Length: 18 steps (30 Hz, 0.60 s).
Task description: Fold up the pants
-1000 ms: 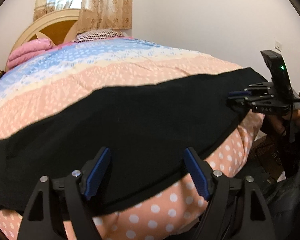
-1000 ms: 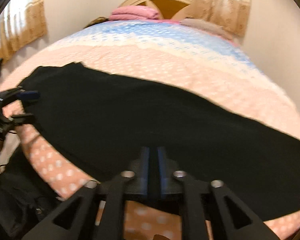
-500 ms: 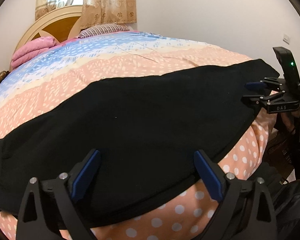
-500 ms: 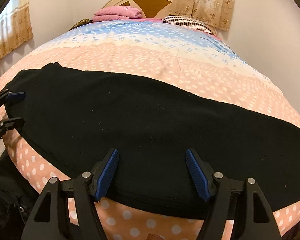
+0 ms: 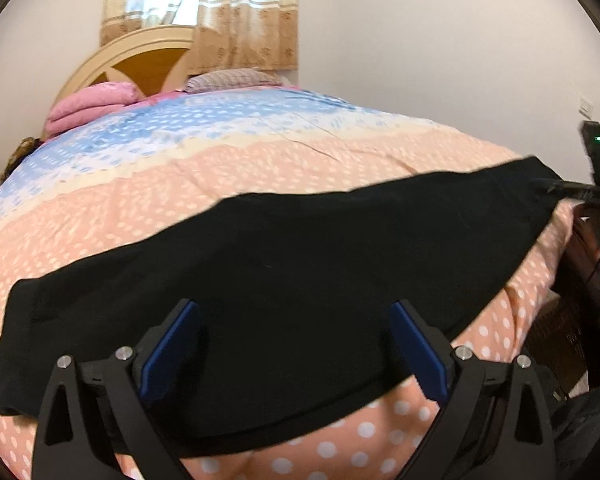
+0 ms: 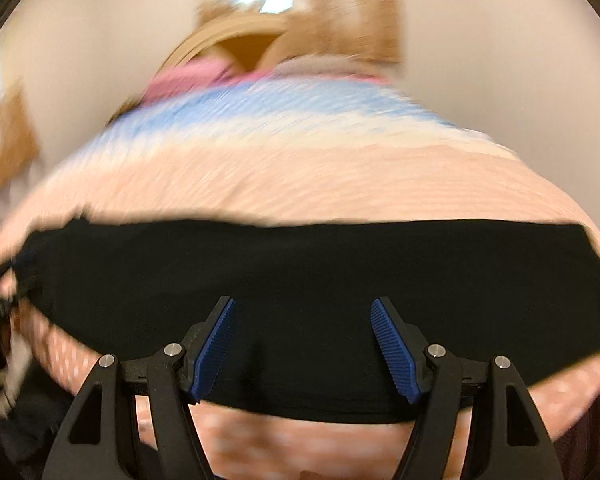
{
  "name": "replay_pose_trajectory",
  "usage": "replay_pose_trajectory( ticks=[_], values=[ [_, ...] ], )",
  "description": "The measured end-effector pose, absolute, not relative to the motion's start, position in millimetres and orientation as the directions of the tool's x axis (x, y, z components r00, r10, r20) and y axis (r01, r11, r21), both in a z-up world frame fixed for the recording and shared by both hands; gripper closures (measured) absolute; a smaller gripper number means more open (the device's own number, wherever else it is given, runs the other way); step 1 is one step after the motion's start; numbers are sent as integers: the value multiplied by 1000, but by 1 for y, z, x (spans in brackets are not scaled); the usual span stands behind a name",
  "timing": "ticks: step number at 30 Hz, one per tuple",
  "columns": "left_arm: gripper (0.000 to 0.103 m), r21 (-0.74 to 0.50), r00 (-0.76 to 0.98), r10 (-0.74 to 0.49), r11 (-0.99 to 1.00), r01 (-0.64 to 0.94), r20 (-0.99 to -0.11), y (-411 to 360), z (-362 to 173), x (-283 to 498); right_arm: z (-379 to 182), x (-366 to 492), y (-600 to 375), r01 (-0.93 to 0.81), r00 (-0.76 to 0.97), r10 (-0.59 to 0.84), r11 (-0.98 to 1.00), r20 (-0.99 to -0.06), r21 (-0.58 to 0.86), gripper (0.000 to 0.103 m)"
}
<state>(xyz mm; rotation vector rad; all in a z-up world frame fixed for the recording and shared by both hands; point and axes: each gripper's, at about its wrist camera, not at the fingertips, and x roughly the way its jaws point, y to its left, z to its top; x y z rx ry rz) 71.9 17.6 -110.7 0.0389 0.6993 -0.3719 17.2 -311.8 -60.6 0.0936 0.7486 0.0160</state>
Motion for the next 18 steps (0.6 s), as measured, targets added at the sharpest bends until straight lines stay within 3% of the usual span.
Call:
replay_pose_trajectory(
  ticks=[3,7,12,18],
  values=[
    [5,-86,719,-296,945,315,-629,25,-111,73,-41,-5,-405,215,778,-4,941,-629,261,33],
    [5,-100,736,-271,958,269,-621,35,-111,73,-33,-40,-485,377,799,-100,851,-594,365,42],
    [5,-113,741,-247,967,227,-624,40,-112,76,-49,-40,-507,352,797,3,810,-604,469,46],
    [5,-122,751,-225,974,192,-621,50,-114,74,-69,-33,-505,363,775,14,809,-632,463,48]
  ],
)
